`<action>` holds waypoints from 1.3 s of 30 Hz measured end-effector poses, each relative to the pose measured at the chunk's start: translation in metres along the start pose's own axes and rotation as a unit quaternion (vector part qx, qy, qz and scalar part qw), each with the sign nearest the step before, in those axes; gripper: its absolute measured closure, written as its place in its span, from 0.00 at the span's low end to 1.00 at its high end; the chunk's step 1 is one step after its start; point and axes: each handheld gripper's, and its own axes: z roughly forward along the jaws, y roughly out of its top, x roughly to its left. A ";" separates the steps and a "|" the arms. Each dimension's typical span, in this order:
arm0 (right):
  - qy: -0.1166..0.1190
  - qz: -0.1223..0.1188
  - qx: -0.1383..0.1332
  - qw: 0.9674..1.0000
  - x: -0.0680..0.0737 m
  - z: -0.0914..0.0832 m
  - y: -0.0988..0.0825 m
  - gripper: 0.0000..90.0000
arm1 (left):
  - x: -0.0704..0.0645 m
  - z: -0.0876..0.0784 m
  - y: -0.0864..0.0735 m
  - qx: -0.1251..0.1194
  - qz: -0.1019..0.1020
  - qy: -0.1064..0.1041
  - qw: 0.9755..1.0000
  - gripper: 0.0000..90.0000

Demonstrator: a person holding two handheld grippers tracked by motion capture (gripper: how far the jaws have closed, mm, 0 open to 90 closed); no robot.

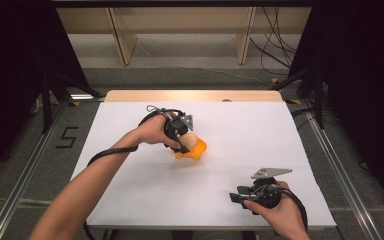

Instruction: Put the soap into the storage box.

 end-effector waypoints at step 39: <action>-0.005 0.000 0.001 1.000 0.001 0.001 0.000 0.63 | -0.047 -0.069 -0.047 -0.032 -0.069 0.079 0.994 0.22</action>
